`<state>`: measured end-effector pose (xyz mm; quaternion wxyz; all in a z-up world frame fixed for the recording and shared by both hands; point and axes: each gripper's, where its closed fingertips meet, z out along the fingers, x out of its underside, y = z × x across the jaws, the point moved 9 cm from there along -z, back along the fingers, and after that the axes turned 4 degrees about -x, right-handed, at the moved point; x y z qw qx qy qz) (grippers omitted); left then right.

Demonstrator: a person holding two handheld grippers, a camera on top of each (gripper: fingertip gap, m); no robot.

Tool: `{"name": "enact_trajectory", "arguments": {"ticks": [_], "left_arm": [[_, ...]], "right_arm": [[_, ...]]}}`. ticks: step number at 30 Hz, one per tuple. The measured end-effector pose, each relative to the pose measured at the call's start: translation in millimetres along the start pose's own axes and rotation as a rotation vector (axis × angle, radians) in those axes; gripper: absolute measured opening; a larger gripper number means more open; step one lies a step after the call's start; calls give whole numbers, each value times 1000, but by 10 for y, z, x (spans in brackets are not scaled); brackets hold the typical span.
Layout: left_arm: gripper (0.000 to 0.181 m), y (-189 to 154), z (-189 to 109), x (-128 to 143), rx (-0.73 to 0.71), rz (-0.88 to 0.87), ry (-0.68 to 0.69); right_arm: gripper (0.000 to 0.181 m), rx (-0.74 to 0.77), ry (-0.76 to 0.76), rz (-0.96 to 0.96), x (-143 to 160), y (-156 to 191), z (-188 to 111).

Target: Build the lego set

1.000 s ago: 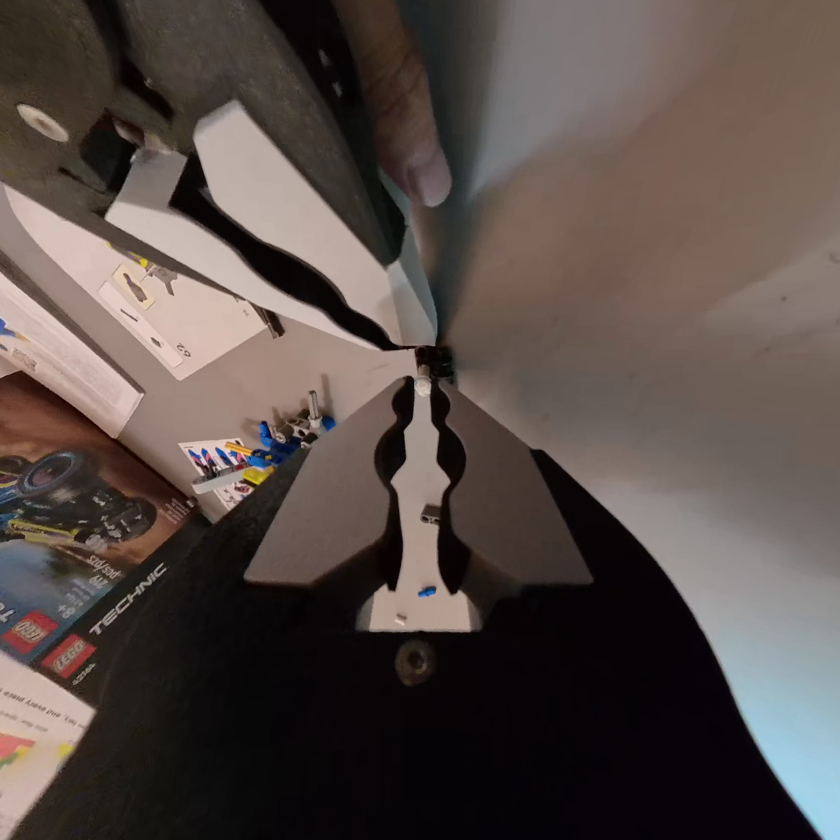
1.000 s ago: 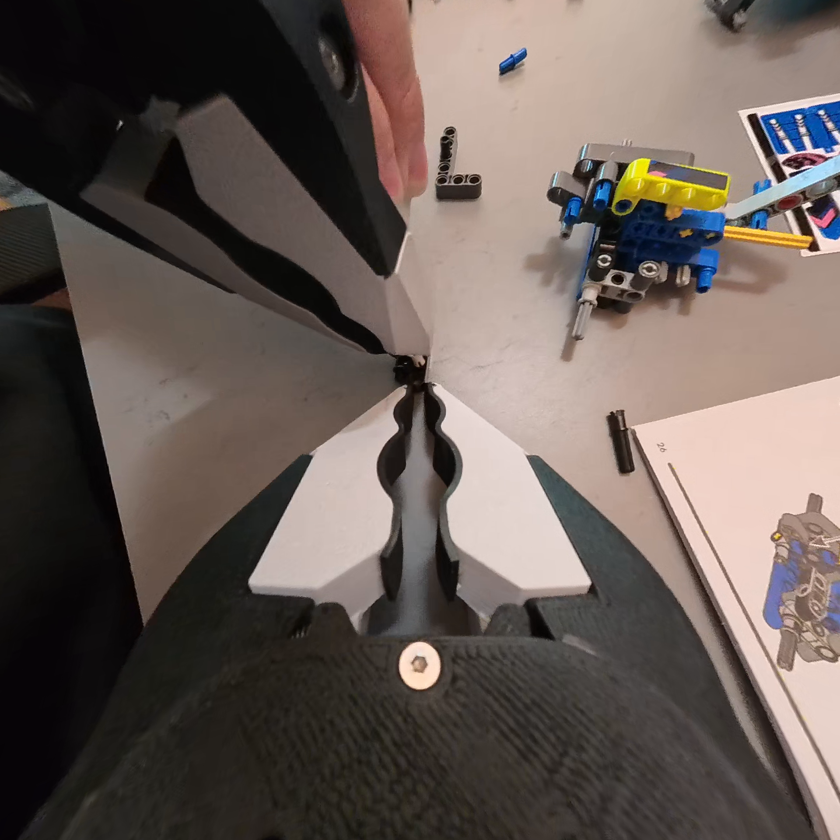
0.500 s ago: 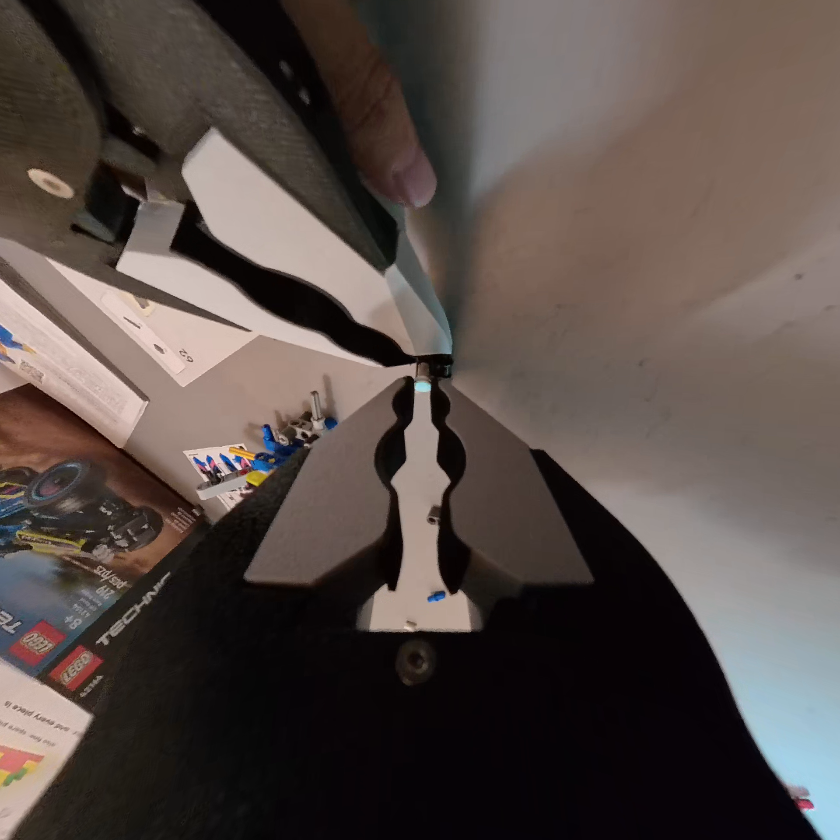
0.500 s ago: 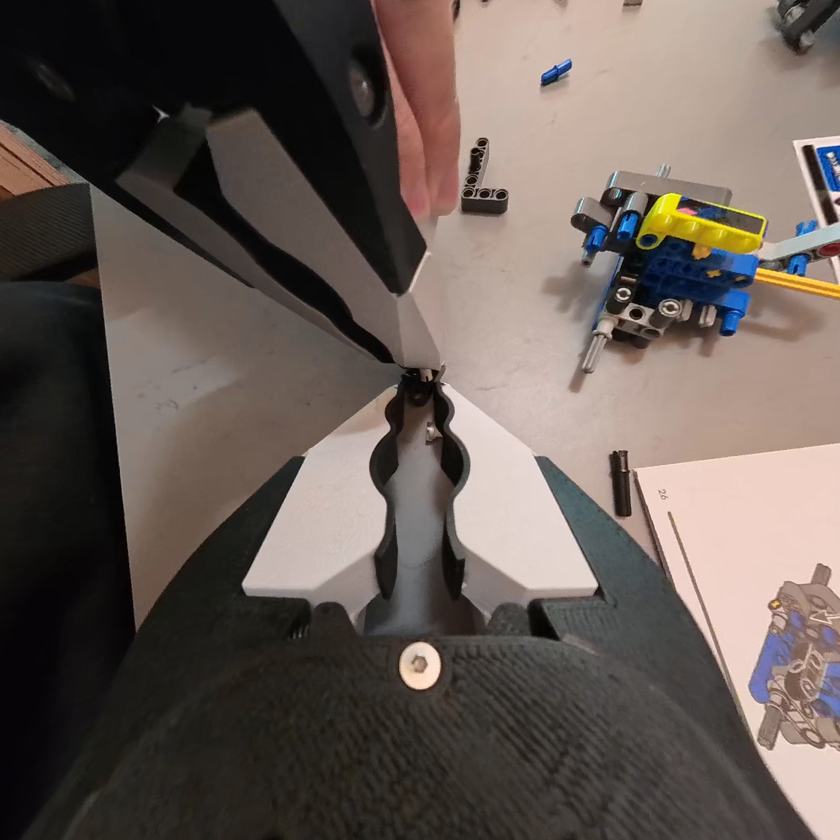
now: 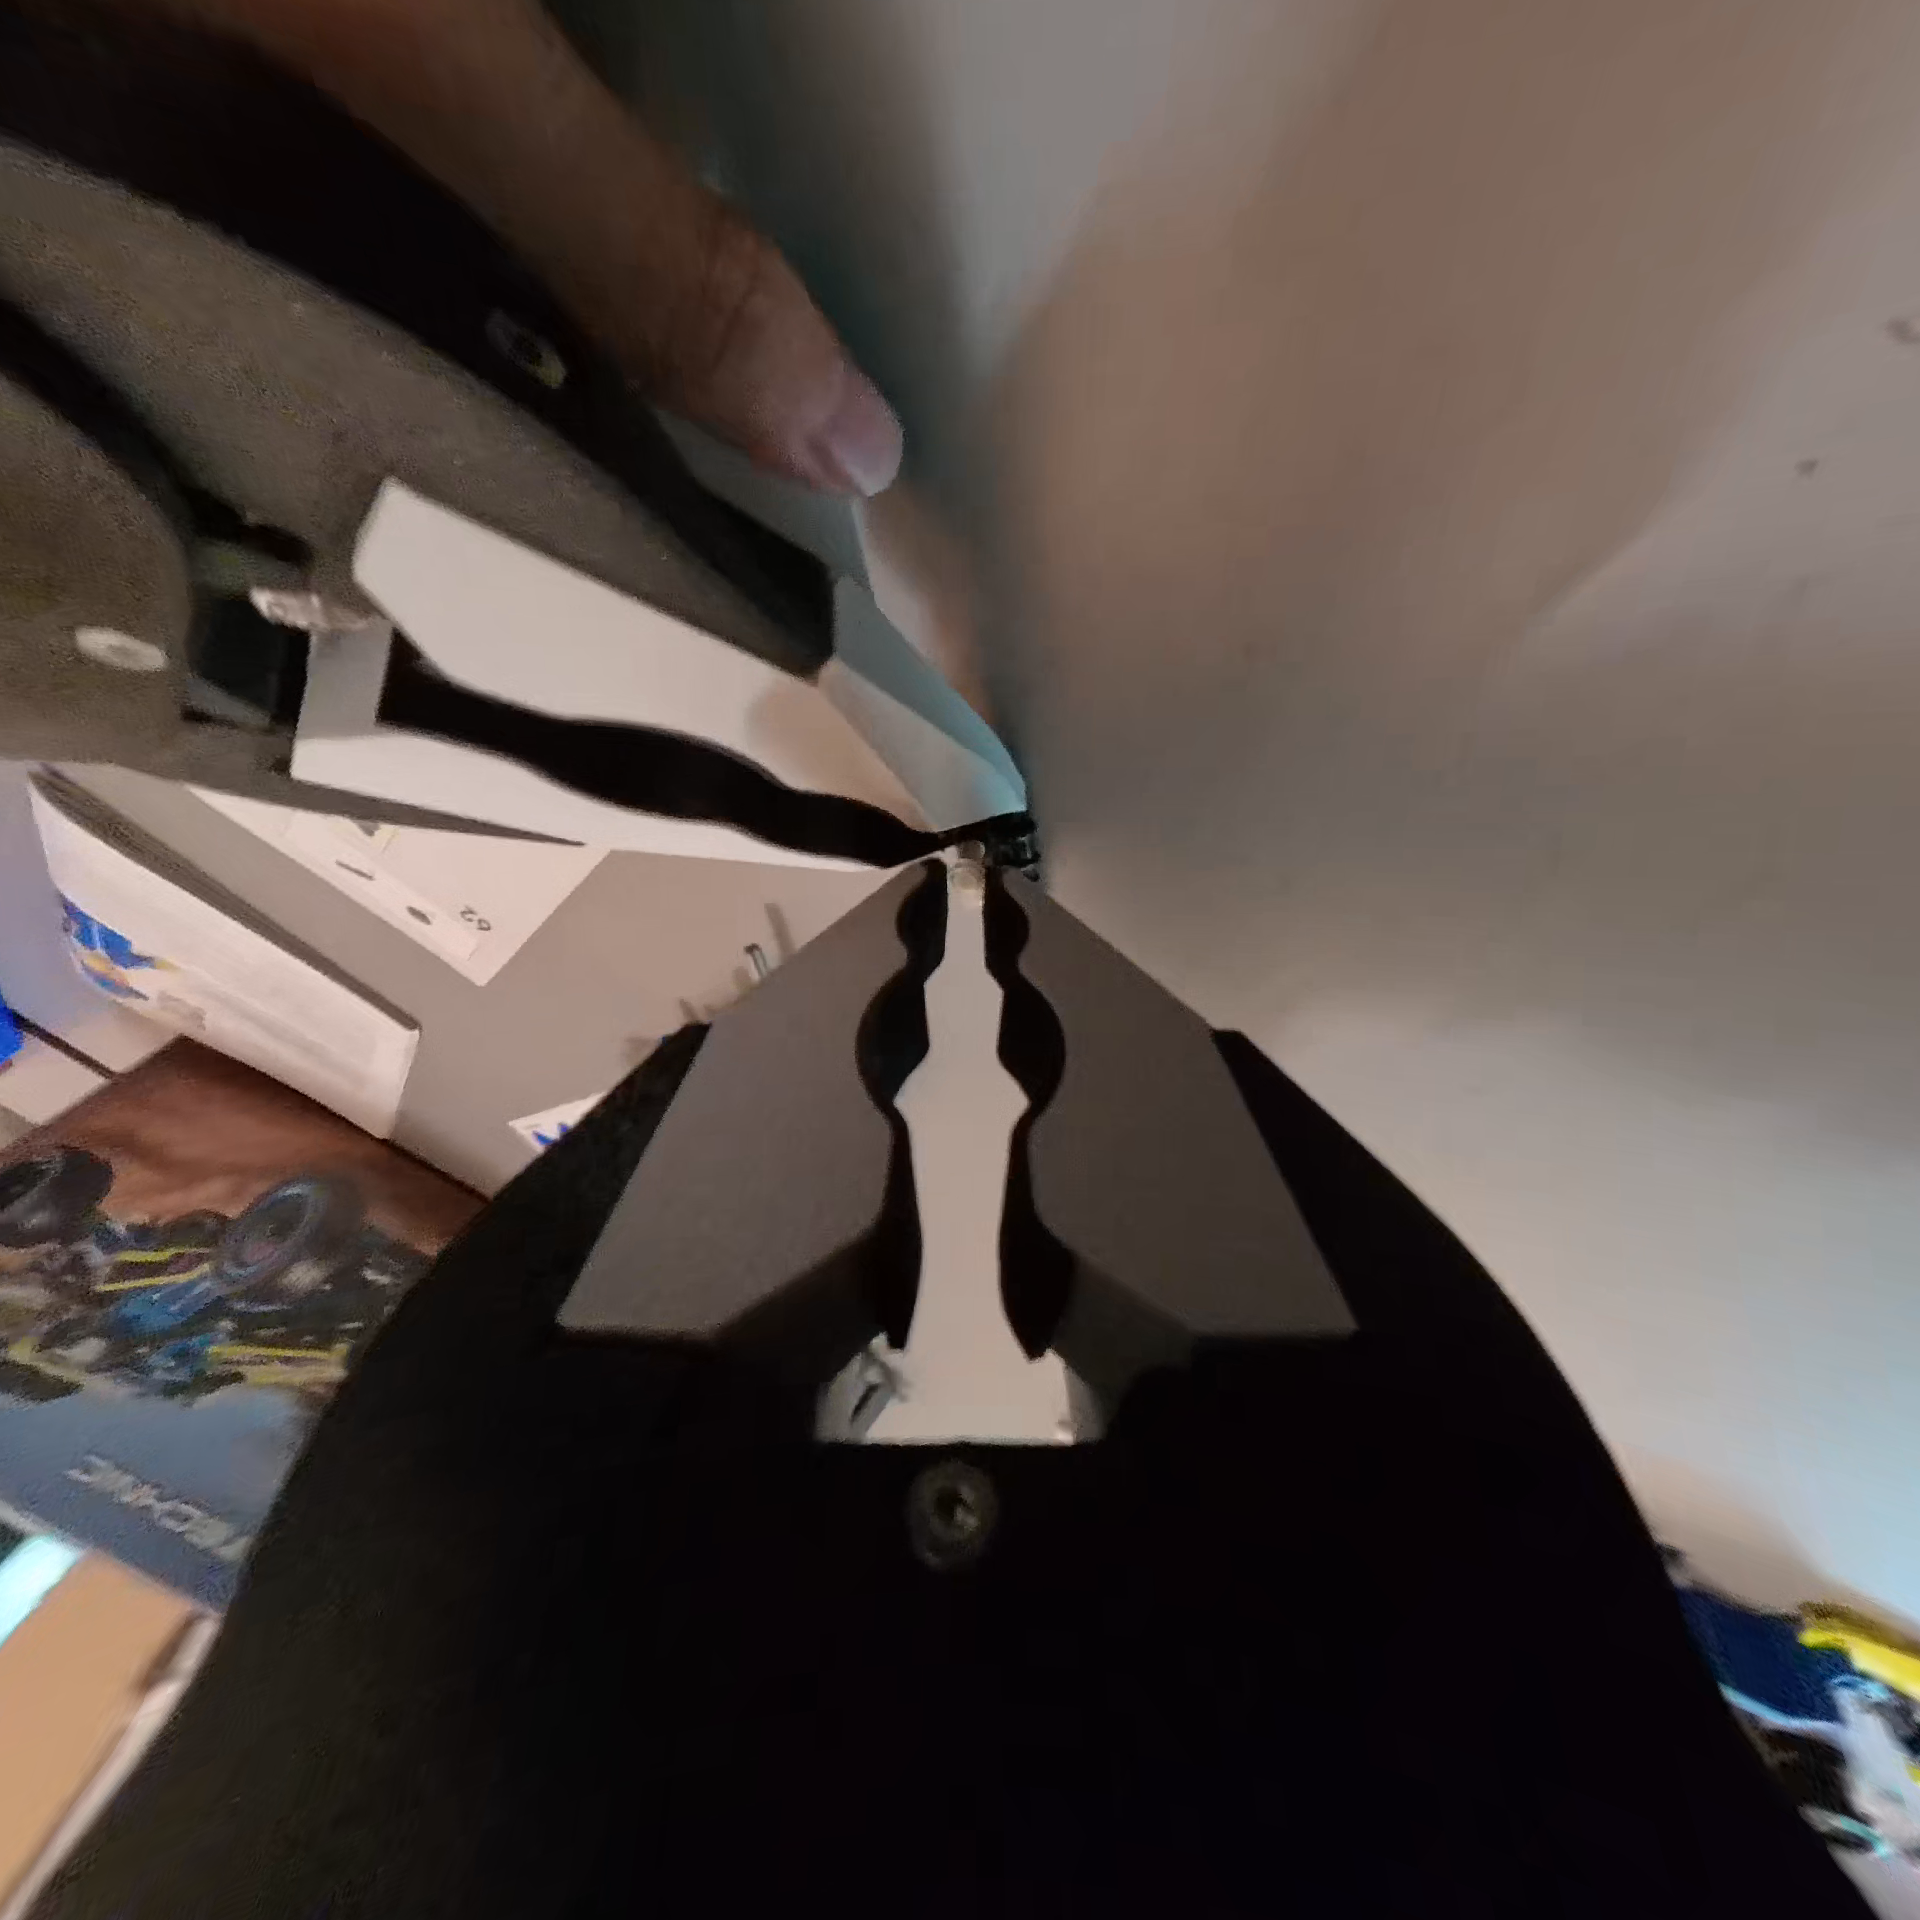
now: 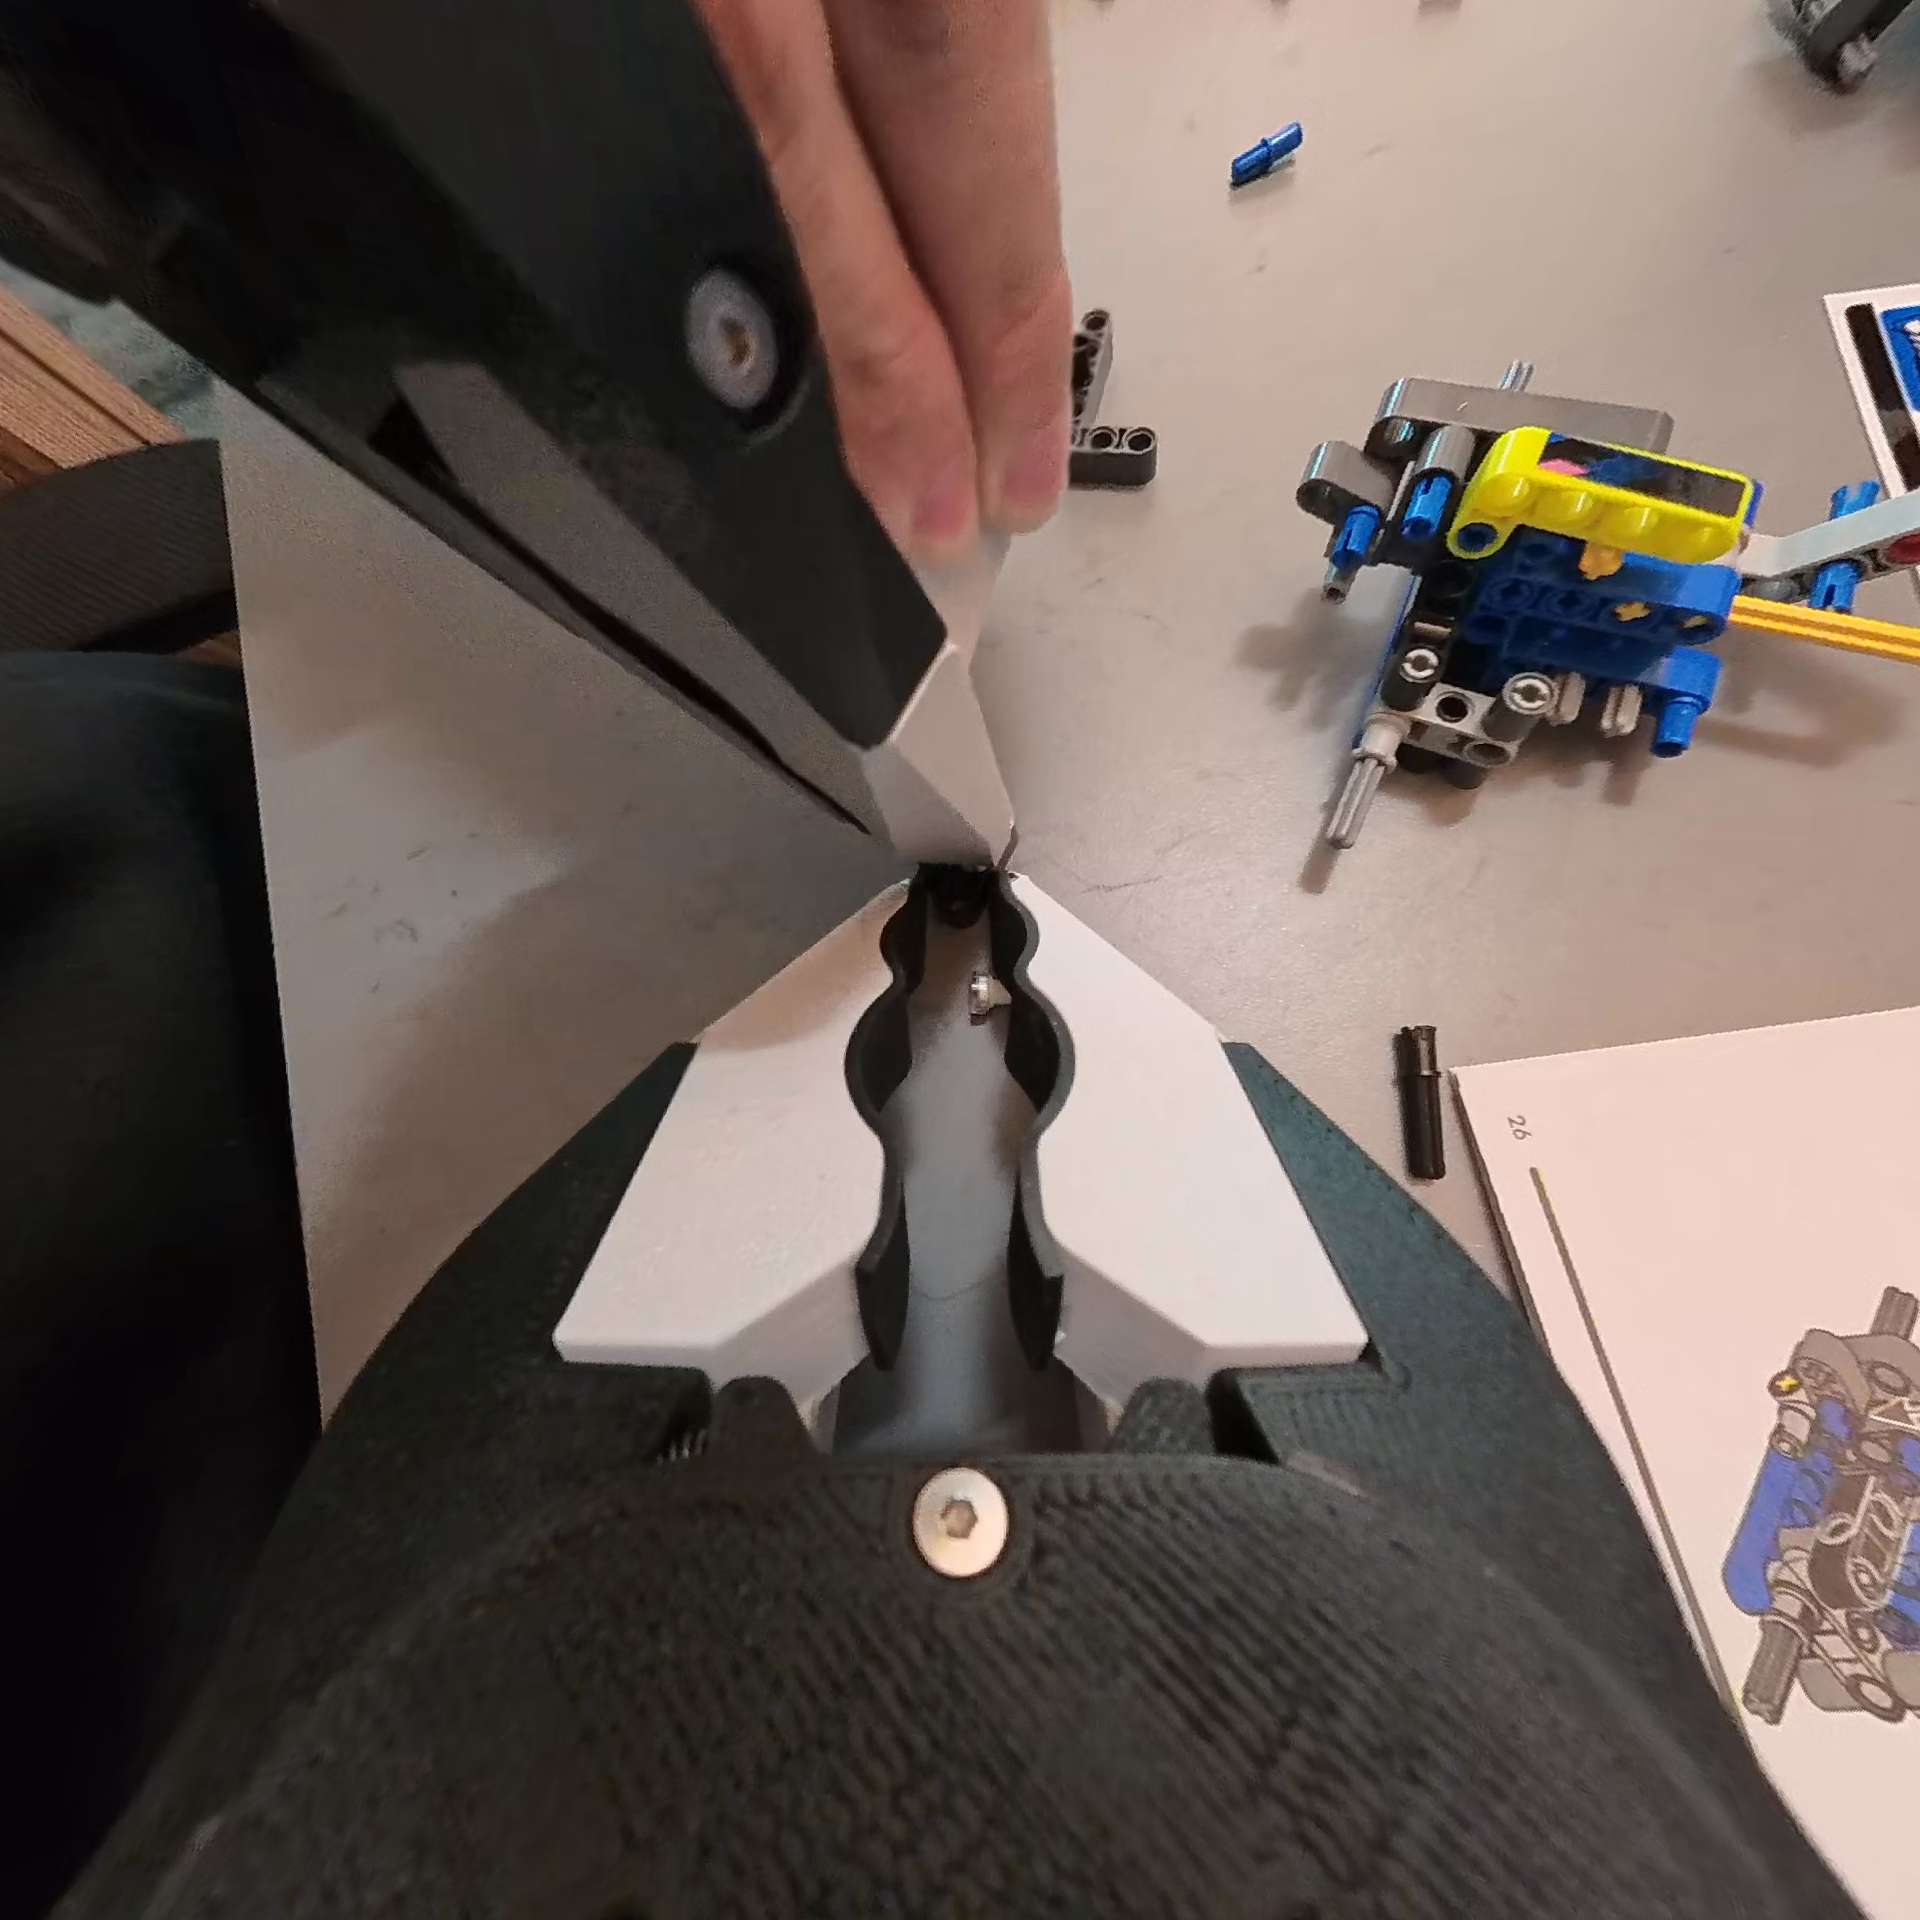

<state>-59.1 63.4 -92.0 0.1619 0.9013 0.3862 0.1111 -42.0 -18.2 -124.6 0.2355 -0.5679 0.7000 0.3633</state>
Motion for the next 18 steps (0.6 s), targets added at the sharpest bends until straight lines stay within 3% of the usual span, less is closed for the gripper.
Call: {"name": "enact_trajectory", "arguments": {"ticks": [4,6,18], "left_arm": [[4,-37,6,-107,-27,232,99],[4,-20,18,-120,-4,267,117],[7,-37,27,79,-37,-156,-67]], "right_arm": [[11,4,0,-5,-1,4,1],[9,11,3,-4,1,1,0],[8,8,-4,16,3,-15,-6]]}}
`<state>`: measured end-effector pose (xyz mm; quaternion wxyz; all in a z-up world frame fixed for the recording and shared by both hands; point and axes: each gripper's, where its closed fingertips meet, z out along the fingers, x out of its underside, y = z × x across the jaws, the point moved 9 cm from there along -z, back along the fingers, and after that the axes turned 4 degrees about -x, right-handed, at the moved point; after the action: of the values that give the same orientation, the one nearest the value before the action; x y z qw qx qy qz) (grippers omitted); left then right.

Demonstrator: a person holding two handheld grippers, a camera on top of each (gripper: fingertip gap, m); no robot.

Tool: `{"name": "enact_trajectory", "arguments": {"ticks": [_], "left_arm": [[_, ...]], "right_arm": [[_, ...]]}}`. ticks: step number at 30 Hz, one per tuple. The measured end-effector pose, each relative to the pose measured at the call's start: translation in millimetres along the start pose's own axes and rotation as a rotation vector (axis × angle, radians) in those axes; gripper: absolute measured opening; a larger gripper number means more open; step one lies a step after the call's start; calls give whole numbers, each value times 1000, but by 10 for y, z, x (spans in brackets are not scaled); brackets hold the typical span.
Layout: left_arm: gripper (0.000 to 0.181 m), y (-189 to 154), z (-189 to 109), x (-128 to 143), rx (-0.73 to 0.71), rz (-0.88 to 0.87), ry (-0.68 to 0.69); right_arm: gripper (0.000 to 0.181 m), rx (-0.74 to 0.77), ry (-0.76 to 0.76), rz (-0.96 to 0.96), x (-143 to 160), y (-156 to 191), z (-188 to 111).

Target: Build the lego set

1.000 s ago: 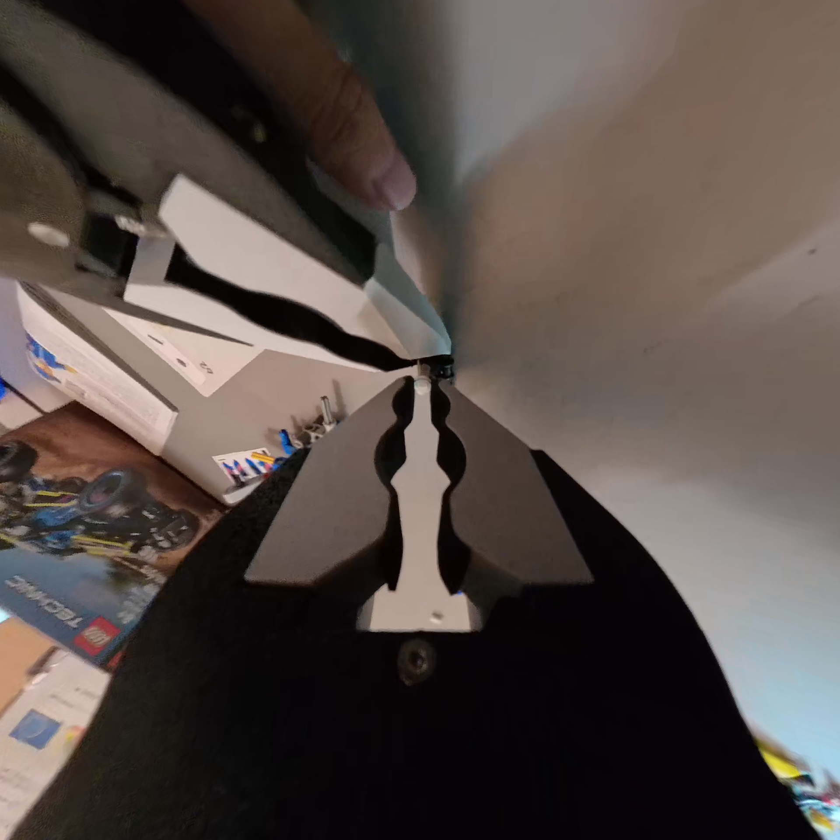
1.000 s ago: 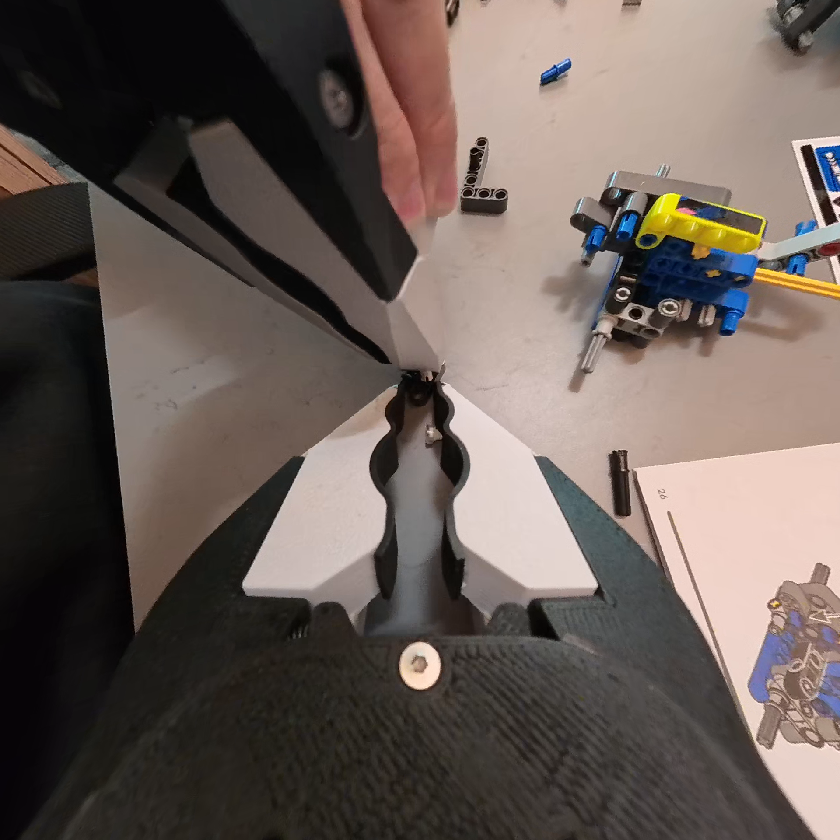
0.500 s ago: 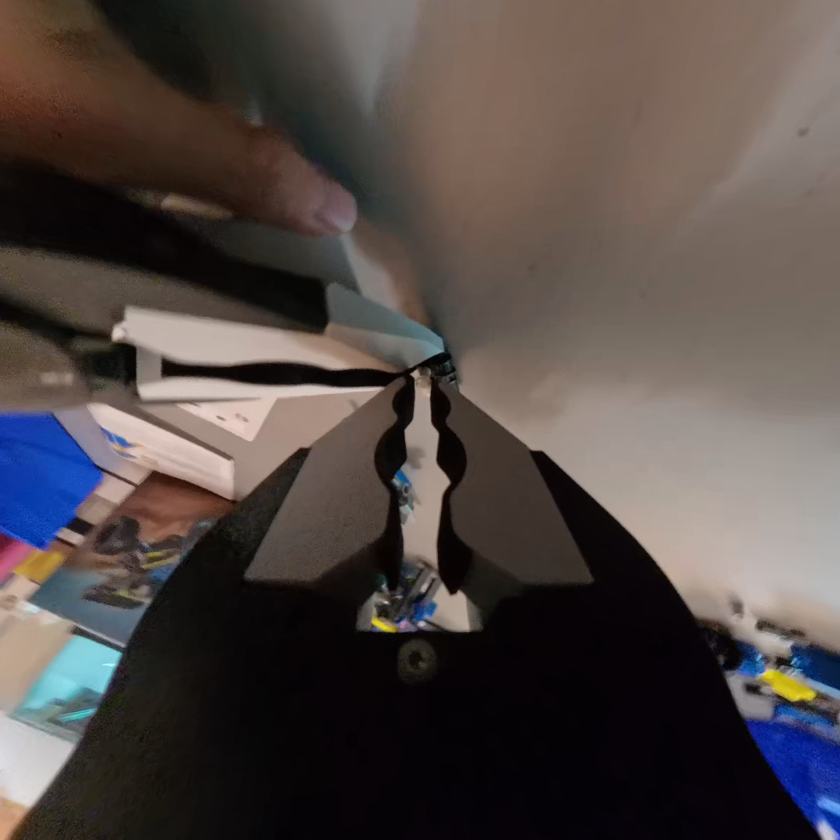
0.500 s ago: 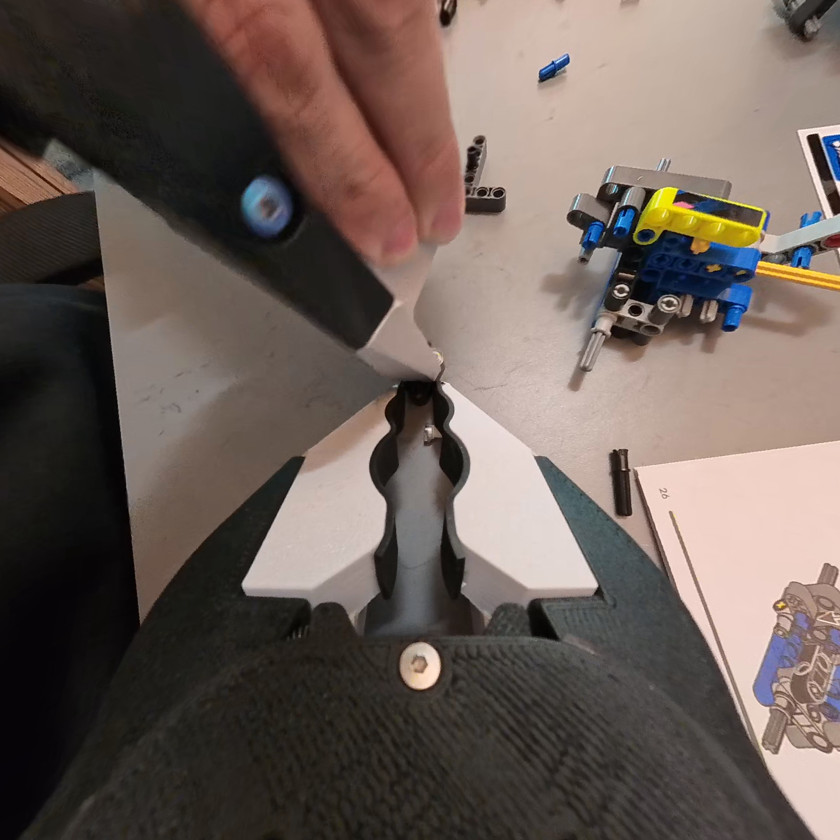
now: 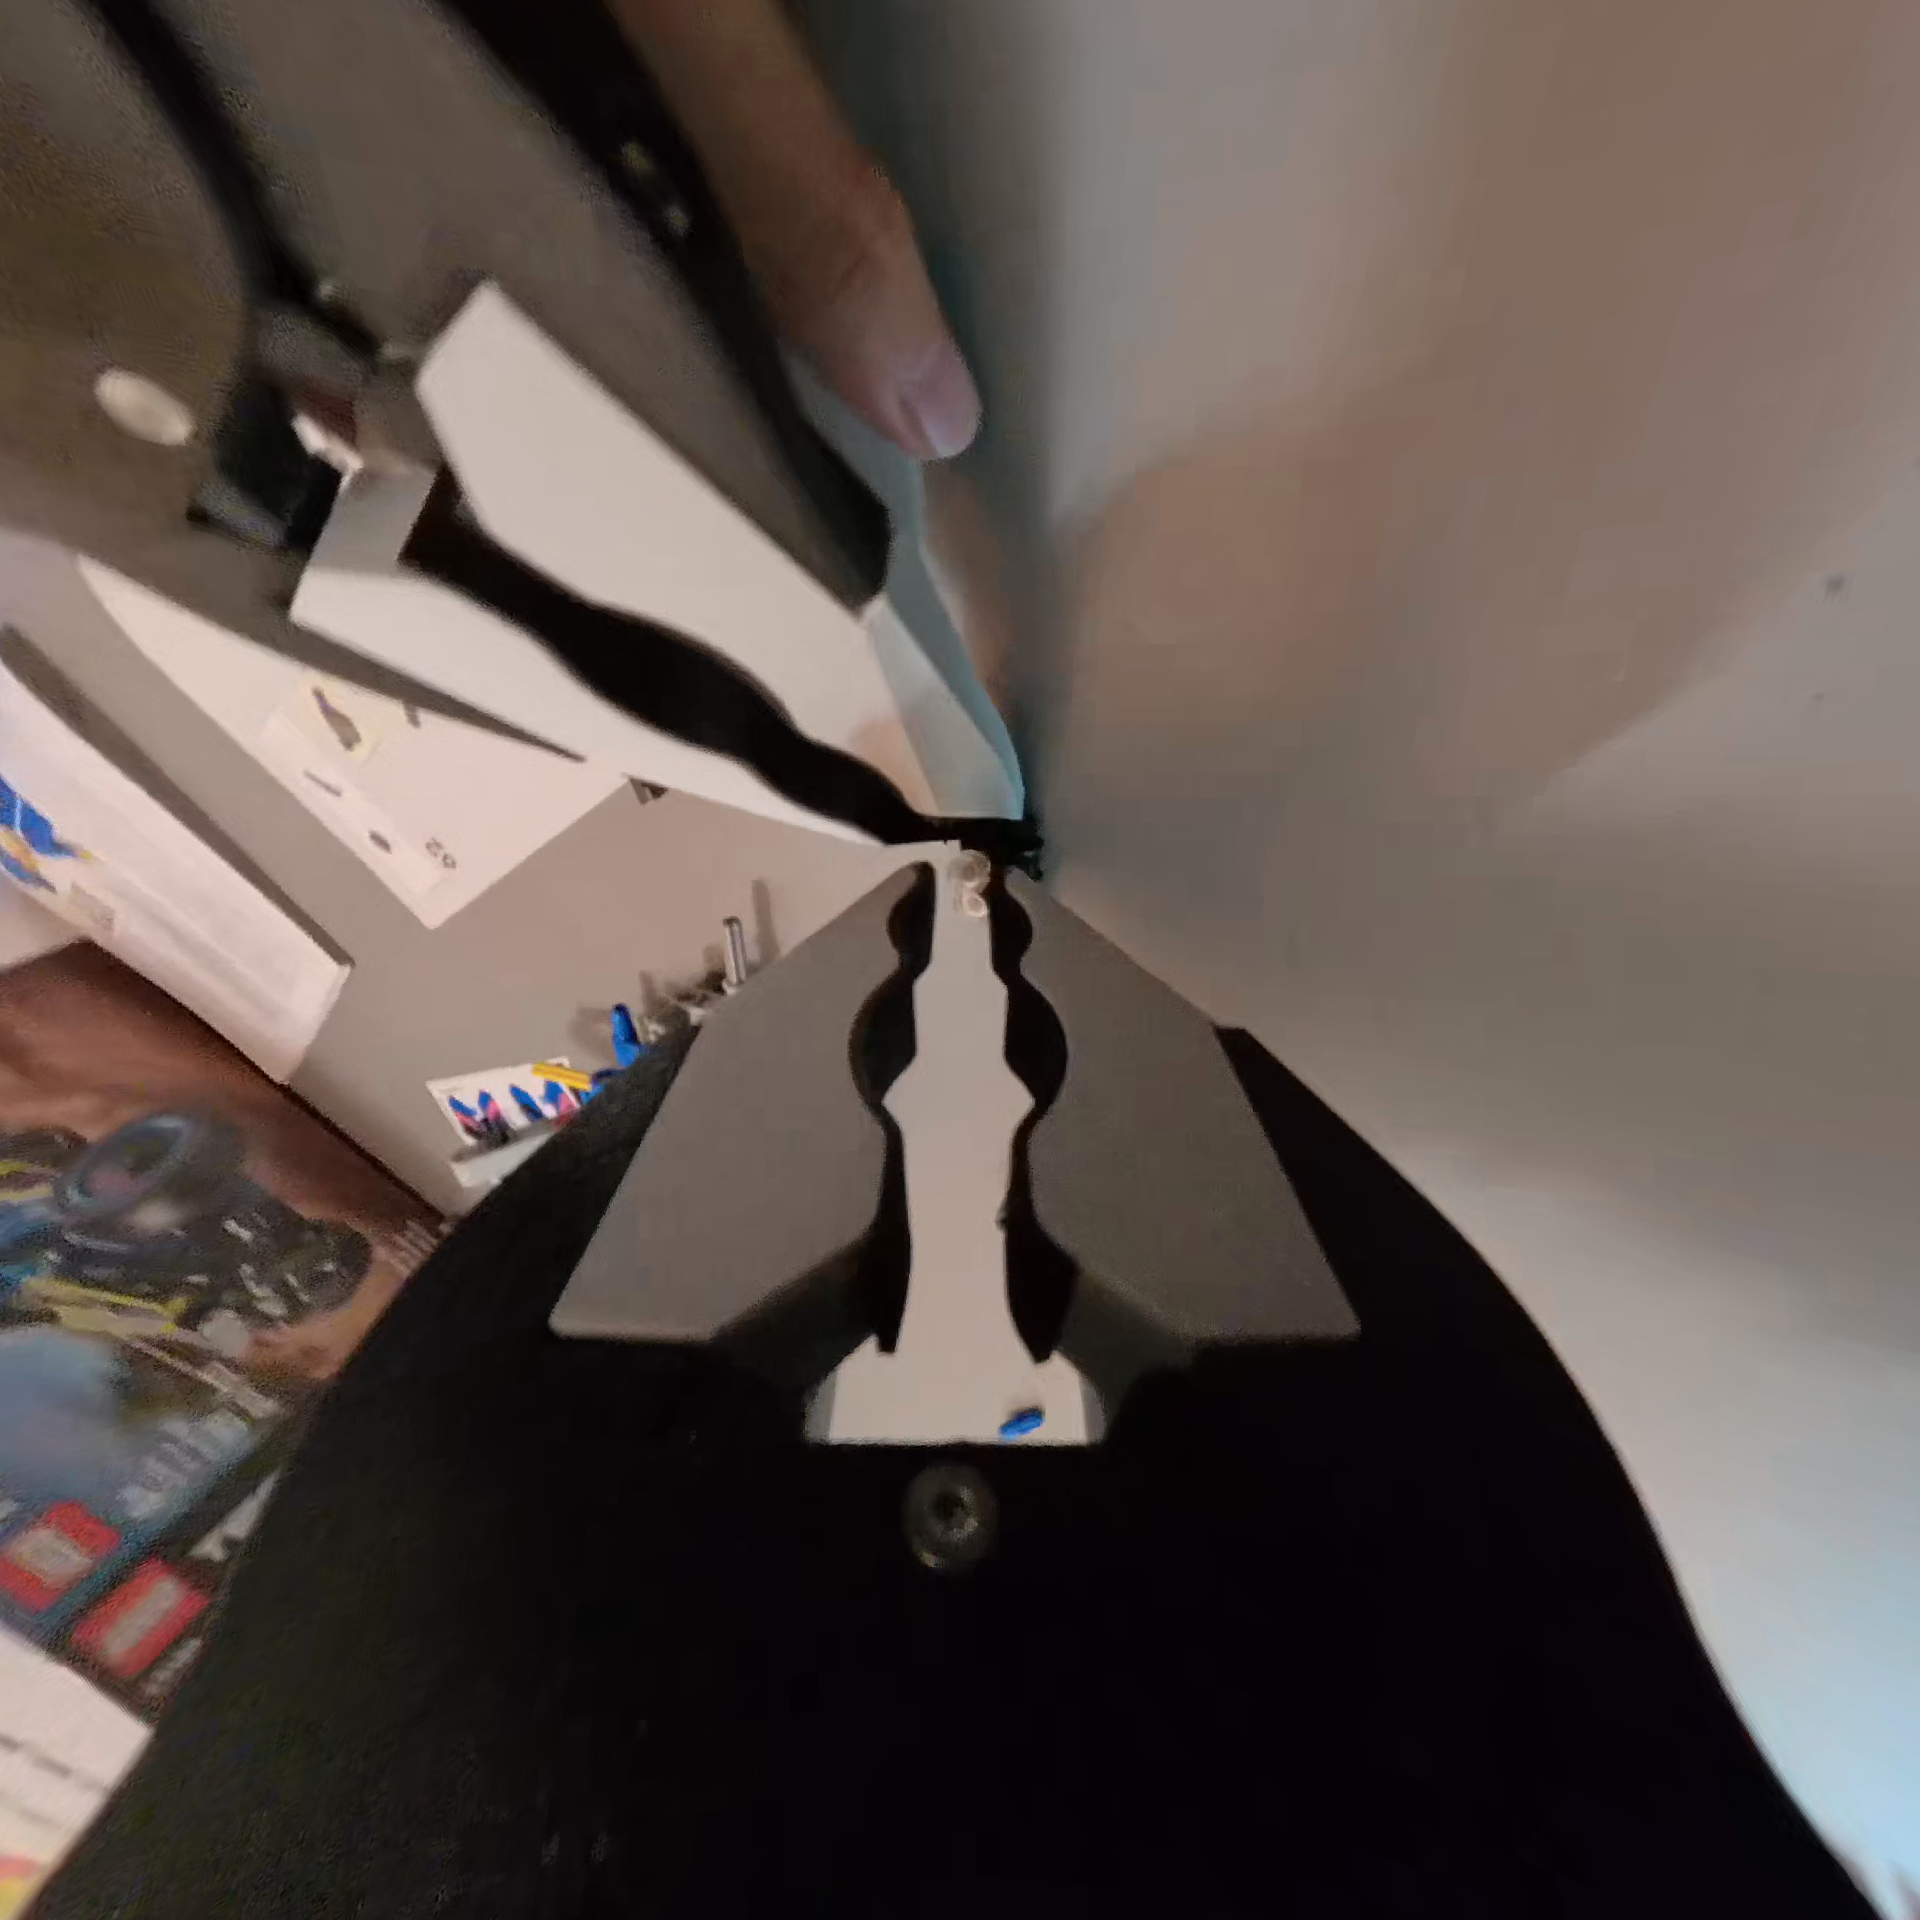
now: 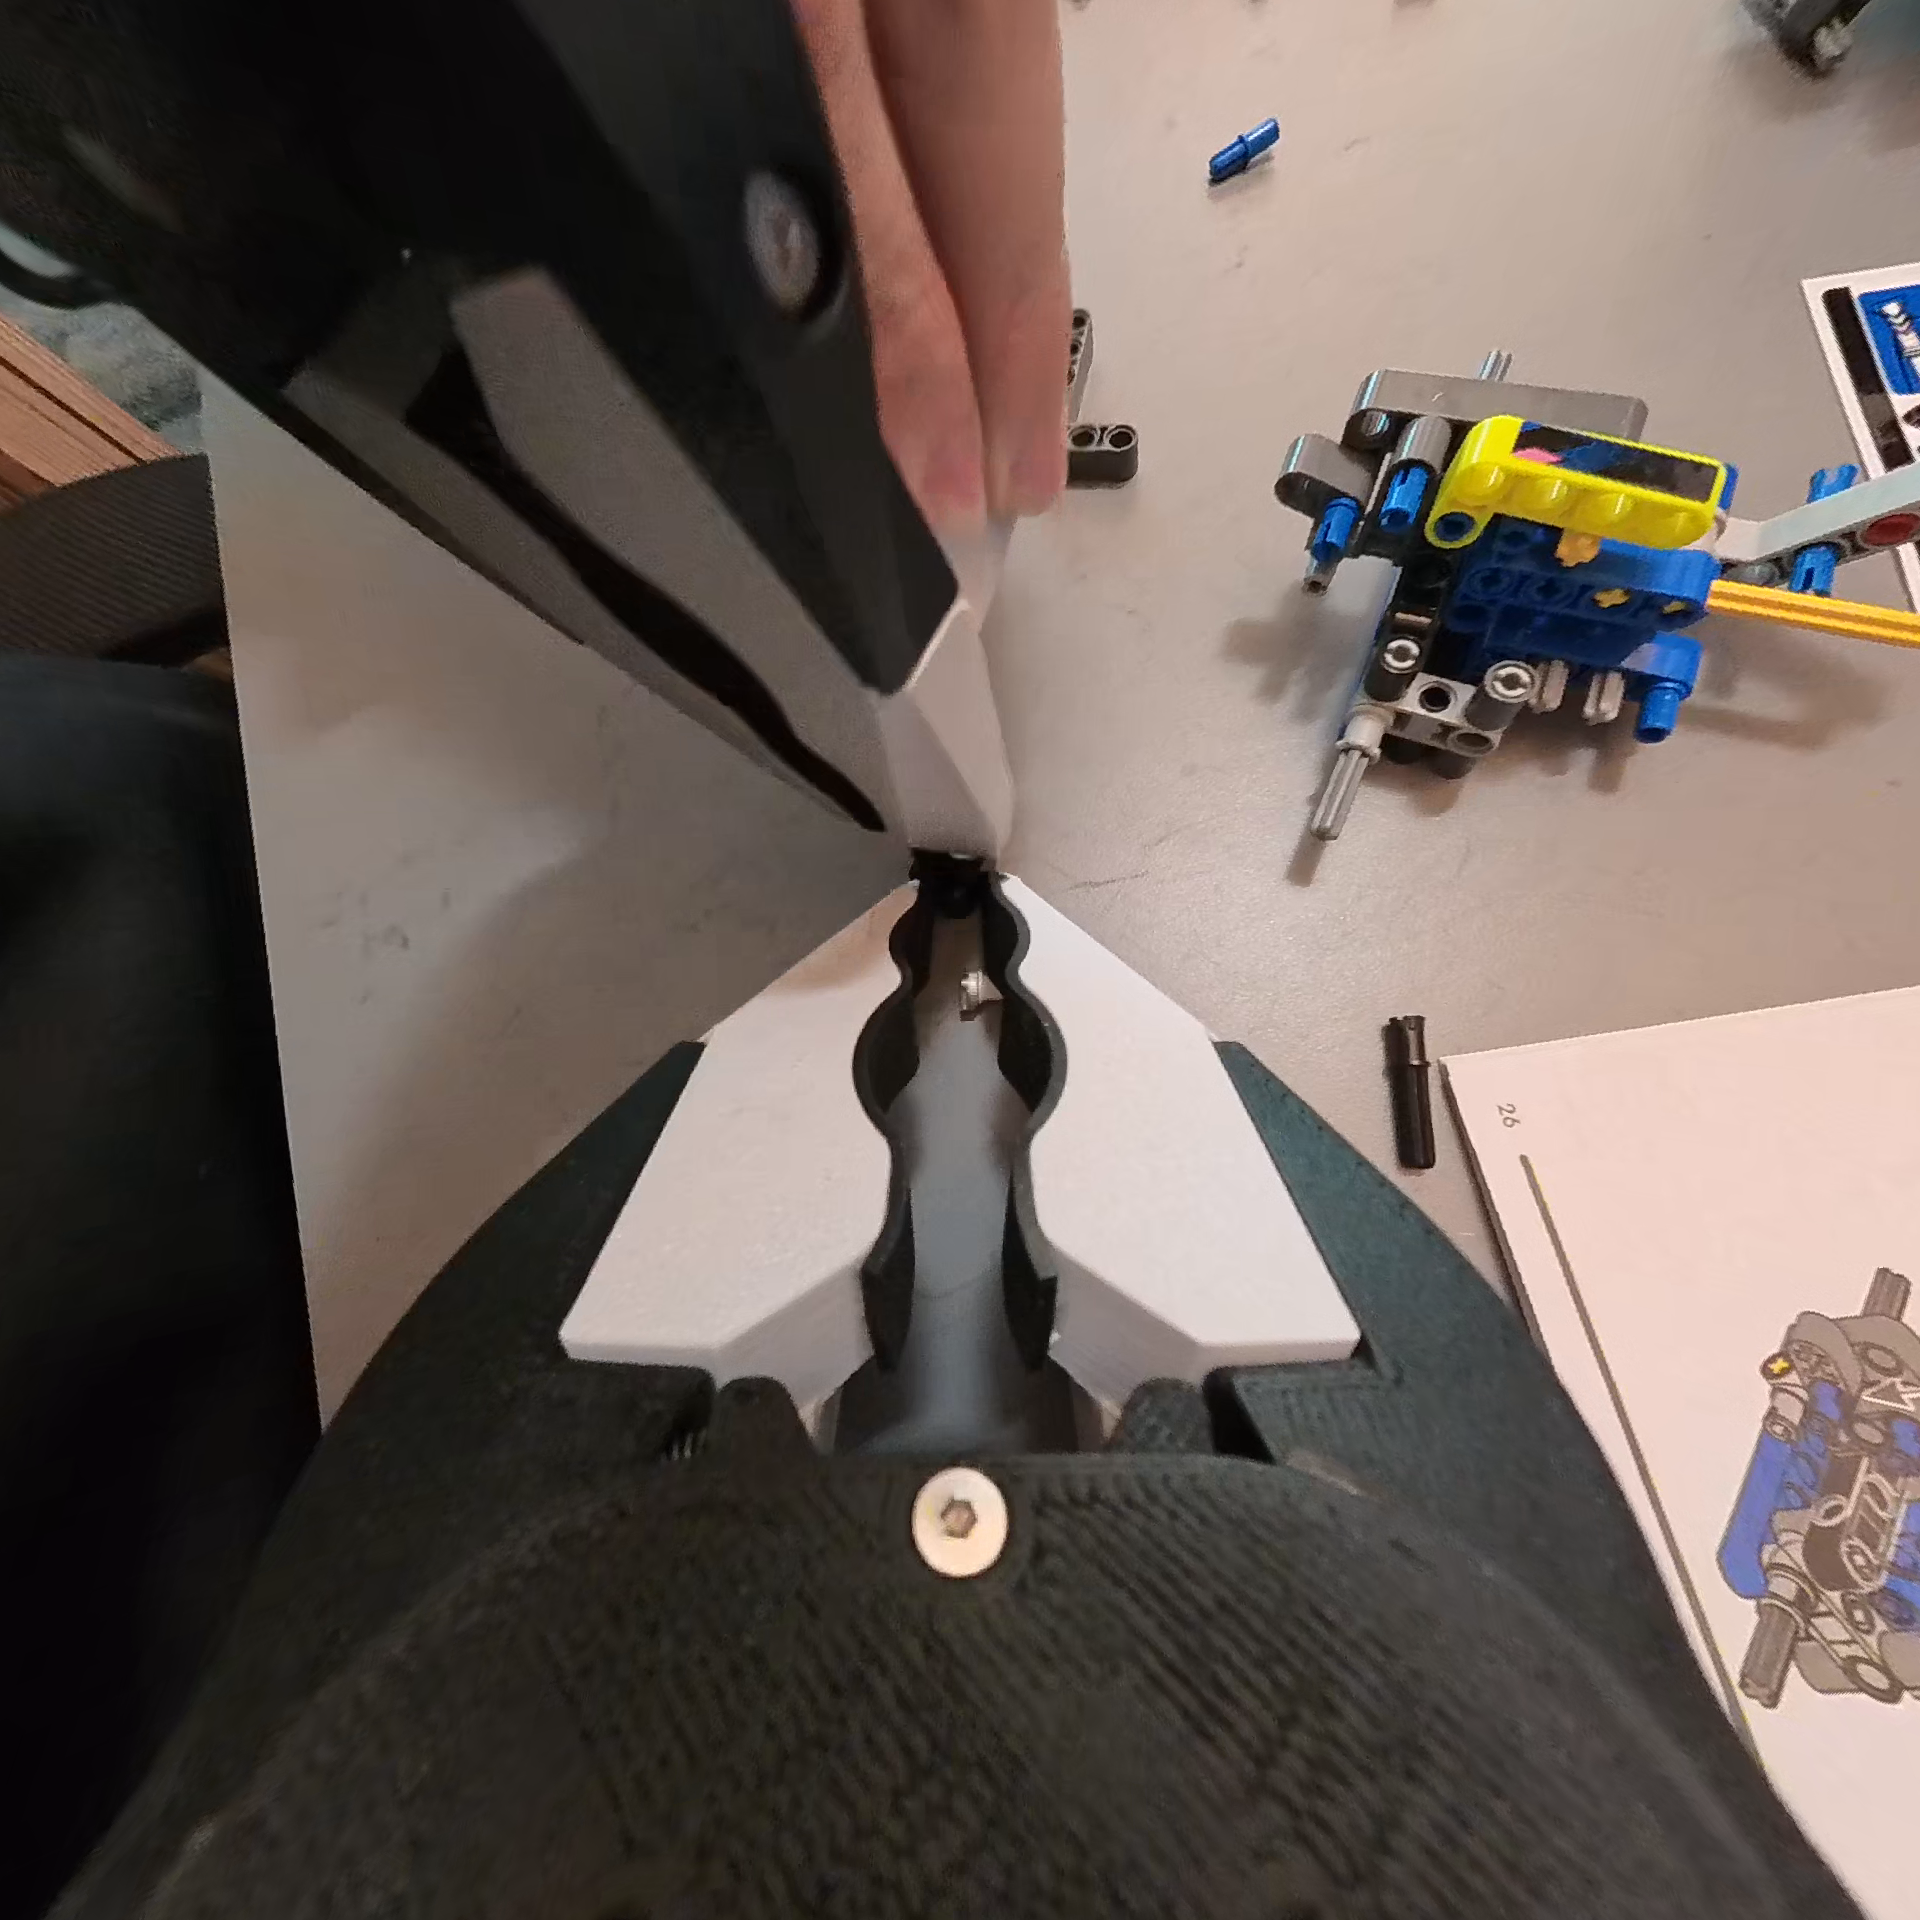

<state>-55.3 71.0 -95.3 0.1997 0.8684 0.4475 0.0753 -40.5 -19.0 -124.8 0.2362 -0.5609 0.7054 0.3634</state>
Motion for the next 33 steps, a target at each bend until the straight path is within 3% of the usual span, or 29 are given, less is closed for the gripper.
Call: {"name": "enact_trajectory", "arguments": {"ticks": [7,12,27,33], "left_arm": [[25,-29,-124,87,-26,-186,-50],[0,-38,-180,107,-58,-384,-244],[0,-147,-13,91,-117,-336,-155],[0,-191,-84,153,-166,-503,-278]], "right_arm": [[8,3,-1,-1,1,1,1],[8,3,-1,-2,0,2,0],[7,16,0,-10,2,8,-1],[8,16,0,-22,3,20,-4]]}}
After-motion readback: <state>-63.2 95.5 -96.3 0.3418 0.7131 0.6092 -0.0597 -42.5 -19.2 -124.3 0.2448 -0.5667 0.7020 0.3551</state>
